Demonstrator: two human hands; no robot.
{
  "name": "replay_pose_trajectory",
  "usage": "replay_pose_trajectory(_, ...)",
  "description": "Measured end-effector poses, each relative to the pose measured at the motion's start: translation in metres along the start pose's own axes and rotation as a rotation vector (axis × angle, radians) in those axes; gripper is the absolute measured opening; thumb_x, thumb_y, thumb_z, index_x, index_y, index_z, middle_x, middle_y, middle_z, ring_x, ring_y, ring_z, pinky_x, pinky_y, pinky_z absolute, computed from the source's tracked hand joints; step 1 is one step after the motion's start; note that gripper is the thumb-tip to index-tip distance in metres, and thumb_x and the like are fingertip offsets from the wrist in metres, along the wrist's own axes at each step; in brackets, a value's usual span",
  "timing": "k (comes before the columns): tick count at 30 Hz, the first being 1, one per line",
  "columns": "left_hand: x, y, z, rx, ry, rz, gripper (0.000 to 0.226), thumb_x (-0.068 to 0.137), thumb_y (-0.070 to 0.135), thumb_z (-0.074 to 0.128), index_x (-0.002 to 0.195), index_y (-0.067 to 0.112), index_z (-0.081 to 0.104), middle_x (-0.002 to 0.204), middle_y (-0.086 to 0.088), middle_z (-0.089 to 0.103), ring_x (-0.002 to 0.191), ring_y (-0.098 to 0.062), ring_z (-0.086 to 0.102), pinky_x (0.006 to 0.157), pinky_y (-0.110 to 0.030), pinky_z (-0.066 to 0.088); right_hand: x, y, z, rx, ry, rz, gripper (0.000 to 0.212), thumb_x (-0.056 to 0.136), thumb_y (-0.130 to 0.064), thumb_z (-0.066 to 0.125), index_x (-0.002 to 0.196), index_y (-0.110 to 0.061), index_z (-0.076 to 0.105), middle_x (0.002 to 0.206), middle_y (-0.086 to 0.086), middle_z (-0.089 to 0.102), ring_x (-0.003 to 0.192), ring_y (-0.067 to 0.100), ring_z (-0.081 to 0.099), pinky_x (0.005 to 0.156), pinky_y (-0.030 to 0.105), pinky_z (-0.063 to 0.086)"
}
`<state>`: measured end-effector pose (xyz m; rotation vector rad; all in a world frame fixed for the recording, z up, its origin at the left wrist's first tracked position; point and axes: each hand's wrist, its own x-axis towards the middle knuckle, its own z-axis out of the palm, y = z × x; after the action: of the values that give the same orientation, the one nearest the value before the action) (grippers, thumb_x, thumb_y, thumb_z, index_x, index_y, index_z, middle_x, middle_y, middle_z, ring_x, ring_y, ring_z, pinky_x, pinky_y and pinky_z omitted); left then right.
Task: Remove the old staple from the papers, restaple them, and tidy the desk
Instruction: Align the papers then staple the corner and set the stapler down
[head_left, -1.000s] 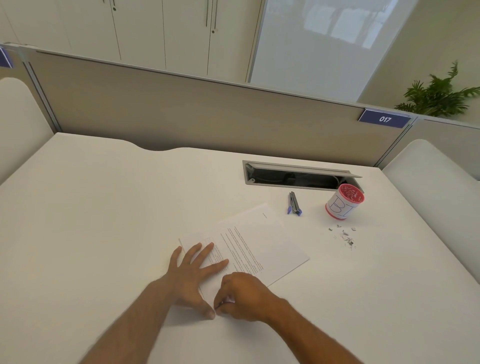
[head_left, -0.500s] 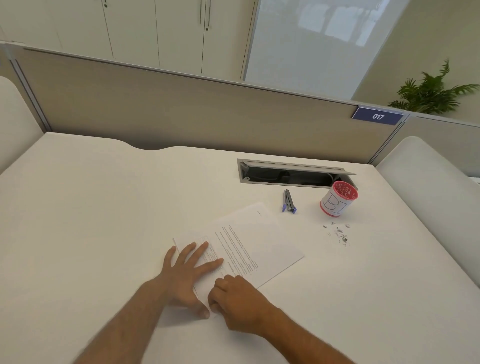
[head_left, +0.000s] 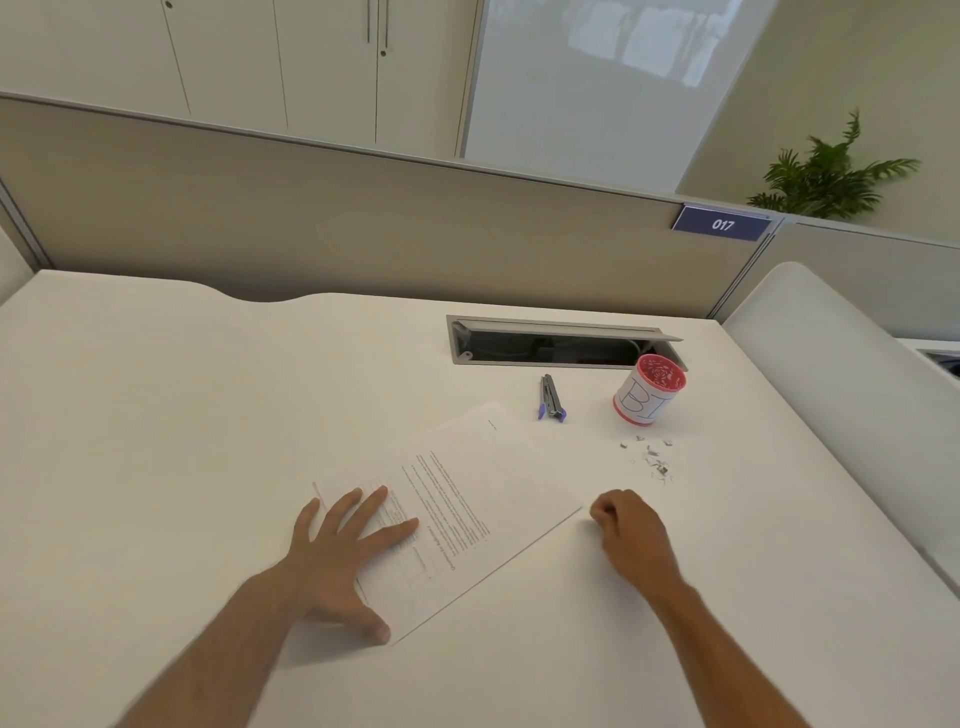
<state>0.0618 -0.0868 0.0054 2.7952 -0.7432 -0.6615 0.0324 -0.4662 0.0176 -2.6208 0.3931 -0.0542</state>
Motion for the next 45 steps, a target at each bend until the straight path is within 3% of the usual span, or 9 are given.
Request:
replay_pose_trajectory(4, 0.000, 0.001, -0.001, 0.010, -0.011, -0.007, 0.117, 0.049, 0.078, 0.066, 0.140, 0.064, -0.007, 0.154, 0.013, -0.033, 0.141, -0.013, -0.033, 0.110, -0.053, -0.025, -0.015, 0.014, -0.001, -0.136, -0.108, -0.105, 0.020, 0.092, -0.014, 0.051, 0.080, -0.031, 0.053, 0.086, -0.013, 0.056, 0.082, 0.009, 0.053, 0.072, 0.026, 0.045)
replay_pose_trajectory(8, 0.000, 0.001, 0.000, 0.000, -0.003, -0.008, 0.116, 0.048, 0.079, 0.066, 0.139, 0.065, -0.005, 0.154, 0.014, -0.033, 0.140, -0.012, -0.033, 0.111, -0.053, -0.024, -0.020, 0.018, 0.005, -0.172, -0.111, -0.181, 0.014, 0.094, -0.018, 0.052, 0.088, -0.028, 0.059, 0.088, -0.016, 0.056, 0.088, 0.006, 0.050, 0.075, 0.024, 0.044)
replay_pose_trajectory(21, 0.000, 0.001, 0.000, 0.002, -0.009, -0.008, 0.118, 0.048, 0.079, 0.067, 0.140, 0.065, -0.005, 0.154, 0.013, -0.033, 0.140, -0.012, -0.033, 0.110, -0.053, -0.025, -0.014, 0.024, 0.004, -0.073, -0.106, -0.201, 0.027, 0.090, -0.004, 0.053, 0.096, -0.022, 0.072, 0.092, -0.015, 0.067, 0.092, 0.010, 0.060, 0.085, 0.025, 0.046)
replay_pose_trajectory(30, 0.001, 0.000, 0.002, 0.006, -0.004, -0.011, 0.118, 0.047, 0.081, 0.066, 0.138, 0.066, -0.006, 0.153, 0.014, -0.033, 0.140, -0.012, -0.033, 0.110, -0.053, -0.025, -0.016, 0.020, -0.001, -0.100, -0.131, -0.197, 0.037, 0.085, 0.004, 0.050, 0.100, -0.020, 0.073, 0.090, -0.017, 0.064, 0.093, 0.012, 0.061, 0.087, 0.027, 0.048)
replay_pose_trajectory(36, 0.002, 0.000, 0.002, 0.003, 0.000, -0.009, 0.118, 0.046, 0.081, 0.066, 0.139, 0.065, -0.006, 0.154, 0.014, -0.033, 0.140, -0.012, -0.033, 0.110, -0.053, -0.025, -0.017, 0.016, -0.006, -0.008, -0.008, -0.164, 0.039, 0.079, 0.008, 0.052, 0.101, -0.018, 0.072, 0.083, -0.015, 0.066, 0.084, 0.014, 0.063, 0.084, 0.033, 0.052)
replay_pose_trajectory(38, 0.002, 0.000, 0.002, 0.004, -0.002, -0.008, 0.119, 0.047, 0.081, 0.066, 0.139, 0.065, -0.006, 0.154, 0.014, -0.033, 0.140, -0.012, -0.033, 0.110, -0.053, -0.025, -0.014, 0.013, -0.004, 0.060, 0.082, -0.137, 0.028, 0.079, 0.001, 0.064, 0.097, -0.019, 0.073, 0.084, -0.011, 0.068, 0.076, 0.015, 0.063, 0.079, 0.039, 0.054)
replay_pose_trajectory(40, 0.002, 0.000, 0.002, 0.001, -0.001, -0.008, 0.119, 0.047, 0.080, 0.066, 0.139, 0.065, -0.006, 0.154, 0.014, -0.033, 0.140, -0.012, -0.033, 0.110, -0.053, -0.025, -0.012, 0.003, -0.002, 0.137, 0.113, -0.074, 0.020, 0.083, -0.018, 0.071, 0.104, -0.019, 0.072, 0.098, -0.007, 0.069, 0.084, 0.015, 0.061, 0.084, 0.035, 0.052)
replay_pose_trajectory(42, 0.002, -0.001, 0.003, -0.001, -0.002, -0.006, 0.118, 0.046, 0.080, 0.067, 0.139, 0.065, -0.006, 0.154, 0.014, -0.033, 0.140, -0.012, -0.033, 0.110, -0.053, -0.025, -0.009, -0.007, 0.004, 0.055, 0.029, -0.022, 0.041, 0.089, -0.045, 0.061, 0.122, -0.022, 0.064, 0.128, -0.003, 0.057, 0.114, 0.017, 0.051, 0.096, 0.031, 0.042)
replay_pose_trajectory(45, 0.002, -0.001, 0.003, -0.004, -0.001, -0.009, 0.118, 0.046, 0.081, 0.066, 0.139, 0.066, -0.005, 0.154, 0.014, -0.032, 0.140, -0.012, -0.033, 0.110, -0.053, -0.025, -0.010, -0.019, 0.016, -0.261, -0.105, -0.014, 0.075, 0.084, -0.076, 0.033, 0.140, -0.028, 0.043, 0.156, -0.001, 0.024, 0.142, 0.022, 0.019, 0.111, 0.045, 0.024)
